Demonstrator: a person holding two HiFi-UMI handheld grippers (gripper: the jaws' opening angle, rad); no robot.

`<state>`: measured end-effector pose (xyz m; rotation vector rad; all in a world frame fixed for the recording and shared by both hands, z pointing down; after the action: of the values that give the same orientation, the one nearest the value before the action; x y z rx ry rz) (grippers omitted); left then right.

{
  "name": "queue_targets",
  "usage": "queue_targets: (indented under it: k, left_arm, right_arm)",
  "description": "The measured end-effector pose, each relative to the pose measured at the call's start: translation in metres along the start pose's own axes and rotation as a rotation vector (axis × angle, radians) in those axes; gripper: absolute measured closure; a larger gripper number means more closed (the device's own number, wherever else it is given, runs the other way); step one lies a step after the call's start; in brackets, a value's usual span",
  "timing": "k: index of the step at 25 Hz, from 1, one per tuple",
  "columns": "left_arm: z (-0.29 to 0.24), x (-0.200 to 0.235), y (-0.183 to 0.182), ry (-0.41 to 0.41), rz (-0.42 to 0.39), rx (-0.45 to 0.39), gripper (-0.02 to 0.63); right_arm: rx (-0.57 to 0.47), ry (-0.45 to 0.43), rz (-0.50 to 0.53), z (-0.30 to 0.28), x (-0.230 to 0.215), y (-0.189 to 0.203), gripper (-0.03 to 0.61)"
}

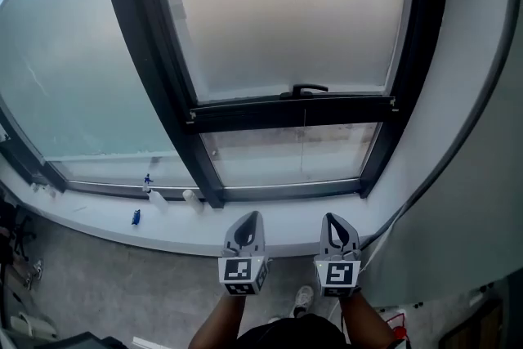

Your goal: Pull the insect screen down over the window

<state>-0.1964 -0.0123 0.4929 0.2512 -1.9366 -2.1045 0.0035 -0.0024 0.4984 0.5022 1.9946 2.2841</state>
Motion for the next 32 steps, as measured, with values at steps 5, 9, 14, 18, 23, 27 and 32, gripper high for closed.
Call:
queue_targets:
  k: [5, 9, 14, 18, 23, 27, 32]
  left_arm:
    - [0.033, -0.010, 0.010, 0.002, -0.002, 0.038, 0.611]
    - [0.052, -0.021, 0.013, -0.010, 0.004, 0.055, 0.611]
    - [0.076, -0.029, 0.018, -0.033, -0.033, 0.087, 0.611]
    - [0.084, -0.043, 0.014, -0.052, 0.017, 0.086, 0.611]
    - [0.092, -0.067, 0.013, -0.075, 0.013, 0.067, 0.611]
    - [0.095, -0.086, 0.006, -0.085, 0.042, 0.042, 0.611]
    - [0.097, -0.100, 0.014, -0.058, 0.023, 0.055, 0.611]
  right_arm:
    - [0.036, 0.005, -0.071, 0.038, 0.012, 0.001, 0.575]
    - [0.027, -0.033, -0.158, 0.061, 0.025, 0.001, 0.575]
    - [0.044, -0.072, -0.179, 0.086, 0.039, 0.010, 0.575]
    - [0.131, -0.107, -0.169, 0.097, 0.038, 0.024, 0.575]
    - [0.079, -0.040, -0.173, 0.117, 0.010, 0.017, 0.575]
    - [-0.005, -0.037, -0.177, 0.129, -0.010, 0.005, 0.575]
    - [-0.024, -0.024, -0.182, 0.135, -0.022, 0.004, 0.575]
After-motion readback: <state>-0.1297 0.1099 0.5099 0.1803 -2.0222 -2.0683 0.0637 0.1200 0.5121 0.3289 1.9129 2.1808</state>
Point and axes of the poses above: the fingertips, and each gripper's own axes: z backward along the fingers, x to its left, y out of its underside, the point moved 5 cm from there along z, backward along the fingers, and after that the axes turned 7 degrees about -x, right-handed, at the moved point
